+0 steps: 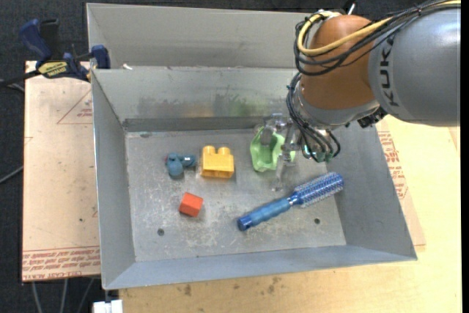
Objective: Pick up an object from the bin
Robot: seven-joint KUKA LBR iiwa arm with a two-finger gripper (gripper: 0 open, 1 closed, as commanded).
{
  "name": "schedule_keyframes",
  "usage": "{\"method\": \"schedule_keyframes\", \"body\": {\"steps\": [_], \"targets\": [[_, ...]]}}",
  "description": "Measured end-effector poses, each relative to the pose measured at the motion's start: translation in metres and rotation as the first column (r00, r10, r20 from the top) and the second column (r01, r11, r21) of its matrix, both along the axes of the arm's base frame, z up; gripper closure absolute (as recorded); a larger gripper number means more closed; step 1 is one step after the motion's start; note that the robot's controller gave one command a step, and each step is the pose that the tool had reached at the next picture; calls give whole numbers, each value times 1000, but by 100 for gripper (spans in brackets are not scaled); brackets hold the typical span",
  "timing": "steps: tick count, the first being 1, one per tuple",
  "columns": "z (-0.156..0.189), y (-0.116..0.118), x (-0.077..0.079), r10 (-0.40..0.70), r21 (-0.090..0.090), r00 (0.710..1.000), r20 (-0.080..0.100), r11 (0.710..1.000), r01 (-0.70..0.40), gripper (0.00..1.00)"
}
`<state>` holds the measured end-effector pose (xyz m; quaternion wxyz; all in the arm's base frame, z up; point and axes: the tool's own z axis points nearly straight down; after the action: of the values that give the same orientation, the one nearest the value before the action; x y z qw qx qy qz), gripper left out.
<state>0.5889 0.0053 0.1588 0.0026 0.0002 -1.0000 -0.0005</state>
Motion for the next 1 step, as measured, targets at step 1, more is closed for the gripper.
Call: {"method": "schedule_keyframes", "body": {"steps": [1], "targets": [[-91,-90,-52,240,0,971,3,971,-240,0]]}}
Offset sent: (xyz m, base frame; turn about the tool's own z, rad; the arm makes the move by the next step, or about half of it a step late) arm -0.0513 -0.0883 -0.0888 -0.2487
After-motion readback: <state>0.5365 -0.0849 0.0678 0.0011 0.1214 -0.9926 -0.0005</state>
